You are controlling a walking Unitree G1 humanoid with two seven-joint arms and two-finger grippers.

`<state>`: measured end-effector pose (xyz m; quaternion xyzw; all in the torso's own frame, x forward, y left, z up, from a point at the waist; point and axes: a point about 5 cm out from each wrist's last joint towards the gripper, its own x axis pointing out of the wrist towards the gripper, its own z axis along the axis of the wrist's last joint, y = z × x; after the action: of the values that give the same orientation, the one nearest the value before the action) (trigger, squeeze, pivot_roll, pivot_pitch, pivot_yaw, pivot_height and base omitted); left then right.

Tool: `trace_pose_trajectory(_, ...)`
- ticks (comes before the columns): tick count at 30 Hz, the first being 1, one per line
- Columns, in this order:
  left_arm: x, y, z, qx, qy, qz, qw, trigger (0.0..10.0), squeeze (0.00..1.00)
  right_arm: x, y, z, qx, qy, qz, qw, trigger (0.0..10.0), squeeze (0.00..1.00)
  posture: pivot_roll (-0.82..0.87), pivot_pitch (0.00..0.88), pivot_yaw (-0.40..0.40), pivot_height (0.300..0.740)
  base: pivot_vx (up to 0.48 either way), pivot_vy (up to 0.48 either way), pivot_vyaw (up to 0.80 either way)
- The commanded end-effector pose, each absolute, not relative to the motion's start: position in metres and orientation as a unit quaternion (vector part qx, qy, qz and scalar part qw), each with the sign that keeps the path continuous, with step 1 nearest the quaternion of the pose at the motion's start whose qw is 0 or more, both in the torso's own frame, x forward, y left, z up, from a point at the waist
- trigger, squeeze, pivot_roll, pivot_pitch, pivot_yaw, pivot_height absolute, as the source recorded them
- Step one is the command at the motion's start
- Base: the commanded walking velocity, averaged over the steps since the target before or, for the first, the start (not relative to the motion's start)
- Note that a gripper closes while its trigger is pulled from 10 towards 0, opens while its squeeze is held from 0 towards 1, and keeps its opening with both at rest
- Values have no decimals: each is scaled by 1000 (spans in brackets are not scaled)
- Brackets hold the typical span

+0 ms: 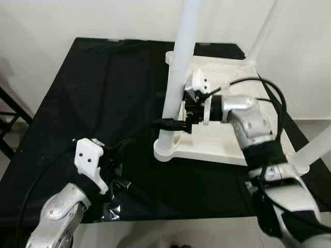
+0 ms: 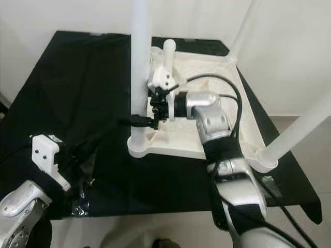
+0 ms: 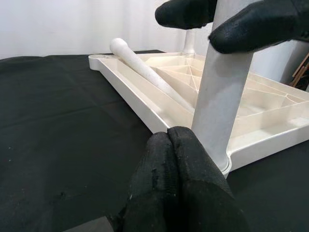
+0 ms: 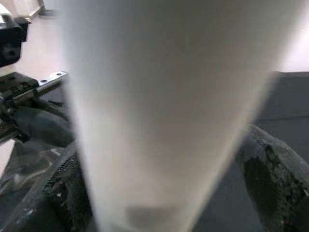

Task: Building children table

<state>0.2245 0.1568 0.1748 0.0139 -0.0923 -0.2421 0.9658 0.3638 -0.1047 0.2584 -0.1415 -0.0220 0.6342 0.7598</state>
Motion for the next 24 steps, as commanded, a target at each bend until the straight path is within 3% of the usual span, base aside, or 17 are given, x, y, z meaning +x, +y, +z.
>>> trace_pose_trajectory(1, 222, 157, 173, 15, -82, -244, 966, 10000, 0, 366, -105, 261, -148, -15, 648, 747, 10000, 0, 99, 161, -100, 740, 0, 0, 0)
trace_pose_trajectory(3, 220, 158, 174, 15, -82, -243, 966, 10000, 0, 367, -105, 266, -145, -13, 664, 733, 10000, 0, 100, 178, -96, 740, 0, 0, 0)
trace_pose_trajectory(4, 218, 158, 174, 13, -81, -243, 966, 10000, 0, 369, -104, 271, -145, -13, 674, 725, 4039, 0, 103, 186, -94, 740, 0, 0, 0)
trace_pose_trajectory(5, 217, 159, 174, 12, -80, -244, 966, 10000, 0, 370, -104, 274, -144, -13, 683, 716, 4980, 0, 103, 186, -94, 740, 0, 0, 0)
trace_pose_trajectory(6, 216, 159, 174, 11, -79, -245, 966, 10000, 0, 371, -104, 277, -143, -12, 691, 709, 1765, 0, 107, 189, -92, 740, 0, 0, 0)
trace_pose_trajectory(9, 215, 159, 174, 10, -78, -246, 966, 10000, 0, 372, -103, 277, -142, -11, 694, 705, 1765, 0, 107, 191, -91, 740, 0, 0, 0)
trace_pose_trajectory(10, 215, 159, 174, 10, -77, -247, 966, 10000, 0, 372, -103, 277, -142, -8, 698, 702, 0, 0, 111, 193, -92, 740, 0, 0, 0)
trace_pose_trajectory(17, 215, 159, 174, 12, -76, -244, 967, 10000, 0, 372, -105, 266, -146, -9, 695, 704, 0, 0, 108, 184, -95, 740, 0, 0, 0)
trace_pose_trajectory(20, 216, 159, 174, 11, -76, -244, 967, 10000, 0, 370, -109, 249, -147, -8, 677, 721, 0, 0, 99, 179, -100, 740, 0, 0, 0)
trace_pose_trajectory(22, 217, 158, 173, 11, -77, -244, 967, 10000, 0, 353, -101, 211, -126, 13, 651, 748, 0, 0, 89, 172, -106, 740, 0, 0, 0)
trace_pose_trajectory(24, 218, 158, 173, 12, -77, -244, 967, 10000, 0, 346, -97, 201, -120, 19, 642, 757, 0, 0, 89, 172, -106, 740, 0, 0, 0)
